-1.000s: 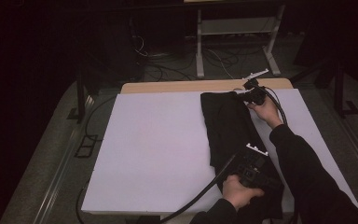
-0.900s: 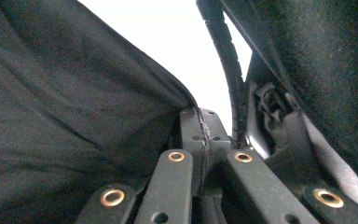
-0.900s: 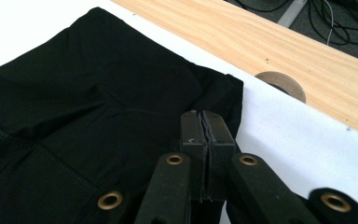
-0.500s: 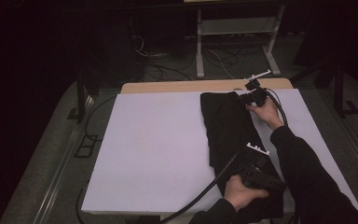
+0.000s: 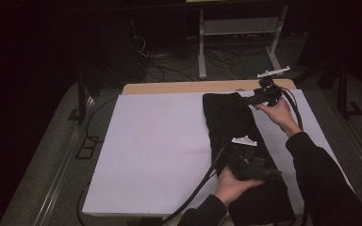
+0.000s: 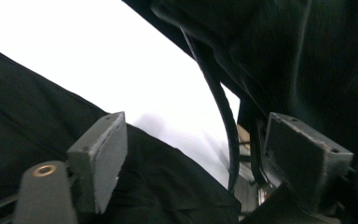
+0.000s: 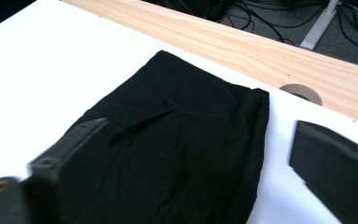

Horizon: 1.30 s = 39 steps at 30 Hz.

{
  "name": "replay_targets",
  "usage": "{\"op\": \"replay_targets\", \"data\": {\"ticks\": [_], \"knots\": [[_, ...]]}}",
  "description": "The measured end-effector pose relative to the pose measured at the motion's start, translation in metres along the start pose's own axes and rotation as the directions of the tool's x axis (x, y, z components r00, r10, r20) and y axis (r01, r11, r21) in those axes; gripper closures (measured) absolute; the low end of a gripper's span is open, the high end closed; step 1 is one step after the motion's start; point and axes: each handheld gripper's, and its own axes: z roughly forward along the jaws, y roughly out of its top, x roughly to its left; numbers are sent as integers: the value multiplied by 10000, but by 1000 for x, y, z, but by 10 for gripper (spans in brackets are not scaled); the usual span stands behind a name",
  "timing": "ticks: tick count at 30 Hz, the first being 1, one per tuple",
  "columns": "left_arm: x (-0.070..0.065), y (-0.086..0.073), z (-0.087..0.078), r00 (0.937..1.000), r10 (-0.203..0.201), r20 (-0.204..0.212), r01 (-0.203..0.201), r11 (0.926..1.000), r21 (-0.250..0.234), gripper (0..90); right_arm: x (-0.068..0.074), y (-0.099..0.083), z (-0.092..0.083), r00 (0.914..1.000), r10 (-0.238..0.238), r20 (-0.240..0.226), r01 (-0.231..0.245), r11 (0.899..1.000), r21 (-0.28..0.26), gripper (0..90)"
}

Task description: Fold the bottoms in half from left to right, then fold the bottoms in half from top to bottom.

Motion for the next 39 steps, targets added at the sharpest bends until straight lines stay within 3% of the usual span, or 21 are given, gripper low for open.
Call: {"op": "replay_targets", "data": {"ticks": [3, 6, 12, 18, 25, 32, 35, 39], "knots": [[-1, 1, -7, 9982, 517, -298, -516, 9987, 36, 161, 5, -1, -6, 10000, 5, -60, -6, 9998, -174, 8], [-3, 2, -13, 9899, 1162, -805, -1161, 9932, 71, 133, 7, -4, -7, 9999, -35, -117, 33, 9998, -189, 2], [1, 6, -21, 9867, 1319, -947, -1346, 9906, -226, 44, 6, -10, -2, 10000, -12, -2, 13, 10000, 82, 0], [6, 10, -29, 9805, 1544, -1213, -1564, 9877, -70, 0, 3, -16, 1, 10000, 43, -48, -42, 9999, 112, 0], [12, 13, -39, 9625, 2137, -1669, -2150, 9766, 102, 0, -2, -22, 0, 9999, 136, -70, -135, 9999, 64, 0], [19, 21, -56, 9450, 2467, -2149, -2564, 9664, -184, 0, -6, -29, 0, 9995, 270, -163, -269, 9996, 33, 0], [21, 25, -64, 9412, 2598, -2161, -2731, 9614, -336, 0, -7, -31, -1, 9994, 286, -178, -285, 9996, 36, 0], [26, 30, -74, 9316, 2603, -2538, -2783, 9598, -372, 0, -8, -34, -5, 9994, 318, -165, -318, 9995, 25, 0]]}}
